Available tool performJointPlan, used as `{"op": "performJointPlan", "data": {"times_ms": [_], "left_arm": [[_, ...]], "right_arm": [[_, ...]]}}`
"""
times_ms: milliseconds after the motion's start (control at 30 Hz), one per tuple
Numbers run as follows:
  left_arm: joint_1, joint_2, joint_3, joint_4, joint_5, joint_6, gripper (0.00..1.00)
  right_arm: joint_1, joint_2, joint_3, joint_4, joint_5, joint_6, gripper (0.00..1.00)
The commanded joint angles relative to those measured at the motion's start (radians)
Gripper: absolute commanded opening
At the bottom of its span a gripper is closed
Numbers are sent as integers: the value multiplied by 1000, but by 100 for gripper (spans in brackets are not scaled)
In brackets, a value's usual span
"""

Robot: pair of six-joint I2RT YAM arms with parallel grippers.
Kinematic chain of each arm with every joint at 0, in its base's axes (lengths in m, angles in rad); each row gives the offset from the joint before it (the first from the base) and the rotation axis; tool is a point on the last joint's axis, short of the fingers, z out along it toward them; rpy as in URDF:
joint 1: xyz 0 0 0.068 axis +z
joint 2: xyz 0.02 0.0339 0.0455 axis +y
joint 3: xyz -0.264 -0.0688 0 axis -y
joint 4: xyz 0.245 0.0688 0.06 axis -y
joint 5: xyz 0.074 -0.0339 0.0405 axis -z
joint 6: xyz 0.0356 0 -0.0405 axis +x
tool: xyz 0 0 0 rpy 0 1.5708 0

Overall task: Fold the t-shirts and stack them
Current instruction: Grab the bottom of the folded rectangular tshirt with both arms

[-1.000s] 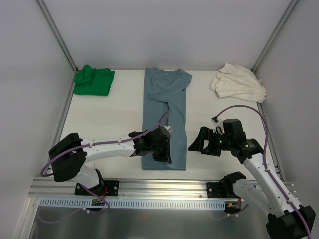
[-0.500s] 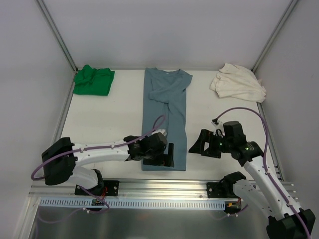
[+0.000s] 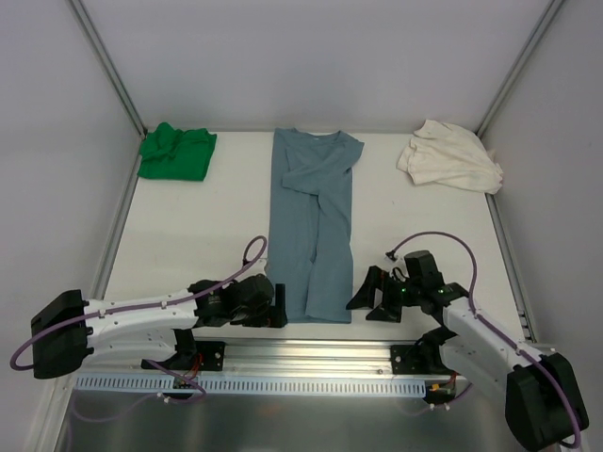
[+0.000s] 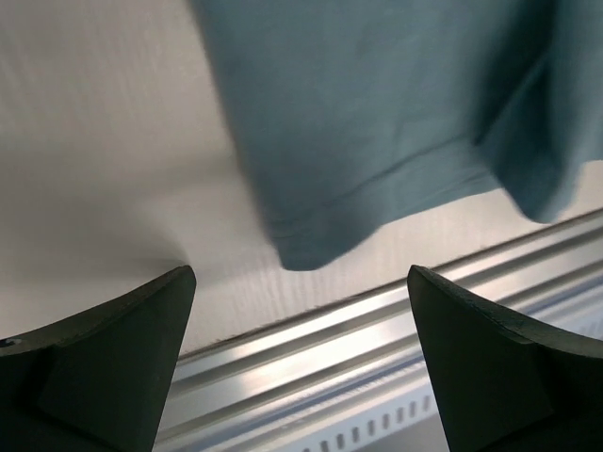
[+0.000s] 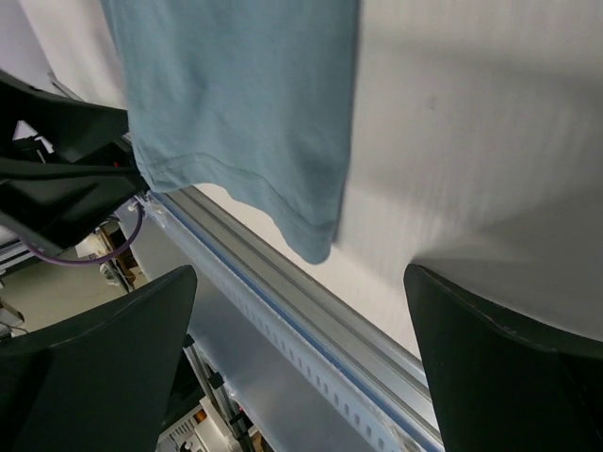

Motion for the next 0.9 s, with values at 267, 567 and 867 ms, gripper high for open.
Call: {"op": "performJointPlan", "data": {"times_ms": [267,567,867], "left_arm": [[-1,57,-137,155,-4,-65,99],[3,208,-175,350,31,-65,71],[3,193,-134,313,48,-38,0]], "right_arm": [[82,198,-56,341,-1,90,97],[133,319,-87,491,-1,148,34],[146,269,-117,481,4,190,0]]}}
